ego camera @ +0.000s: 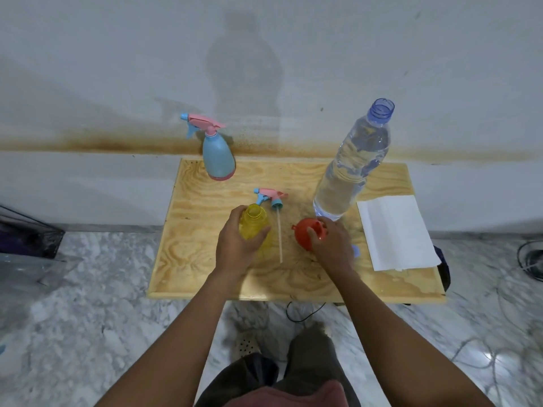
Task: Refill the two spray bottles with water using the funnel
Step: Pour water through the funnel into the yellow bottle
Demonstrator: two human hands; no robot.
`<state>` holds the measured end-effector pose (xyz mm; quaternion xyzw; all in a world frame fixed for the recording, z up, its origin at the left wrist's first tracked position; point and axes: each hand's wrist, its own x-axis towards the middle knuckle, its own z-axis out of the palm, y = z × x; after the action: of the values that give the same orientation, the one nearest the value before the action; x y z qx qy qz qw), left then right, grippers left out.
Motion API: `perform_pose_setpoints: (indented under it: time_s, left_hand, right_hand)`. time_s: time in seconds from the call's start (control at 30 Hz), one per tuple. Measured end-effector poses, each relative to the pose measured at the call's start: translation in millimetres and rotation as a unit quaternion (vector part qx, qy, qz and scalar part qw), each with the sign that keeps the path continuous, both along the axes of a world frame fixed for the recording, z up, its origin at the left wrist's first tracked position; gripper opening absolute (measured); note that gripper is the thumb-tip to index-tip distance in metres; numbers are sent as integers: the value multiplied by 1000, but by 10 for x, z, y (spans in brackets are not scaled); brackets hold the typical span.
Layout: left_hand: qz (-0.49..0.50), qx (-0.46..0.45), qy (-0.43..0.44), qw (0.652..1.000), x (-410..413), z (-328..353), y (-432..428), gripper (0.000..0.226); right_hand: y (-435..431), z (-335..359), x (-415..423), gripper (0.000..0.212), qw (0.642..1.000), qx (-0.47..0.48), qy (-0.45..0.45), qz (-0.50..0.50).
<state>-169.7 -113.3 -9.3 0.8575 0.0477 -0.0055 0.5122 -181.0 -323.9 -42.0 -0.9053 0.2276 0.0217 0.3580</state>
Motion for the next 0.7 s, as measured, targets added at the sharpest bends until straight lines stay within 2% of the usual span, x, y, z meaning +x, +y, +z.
perform_pose_setpoints:
  time_s: [0.2, 0.33, 0.4, 0.47, 0.57, 0.7]
  left_hand:
    - [7, -2, 21, 1000, -8, 18, -34, 51]
    - [-13, -6, 57, 998, 13, 45, -1, 85]
    - [-28, -14, 63, 998, 2, 164, 33, 94]
    - [-41, -36, 46, 997, -4, 339, 86, 92]
    - [-74, -49, -7, 996, 29, 640, 197, 82]
    - [-134, -59, -25, 989, 90, 993, 351, 57]
  right_hand:
    - [-42, 60, 24, 32, 1000, -13, -16, 2]
    - [-7, 380, 2, 28, 993, 17, -114, 23]
    - [27, 570, -7, 25, 984, 39, -168, 38]
    - [64, 801, 15, 23, 974, 74, -202, 68]
    - [141, 1205, 112, 21, 959, 114, -205, 157]
    - [334, 1494, 308, 25, 948, 237, -76, 198]
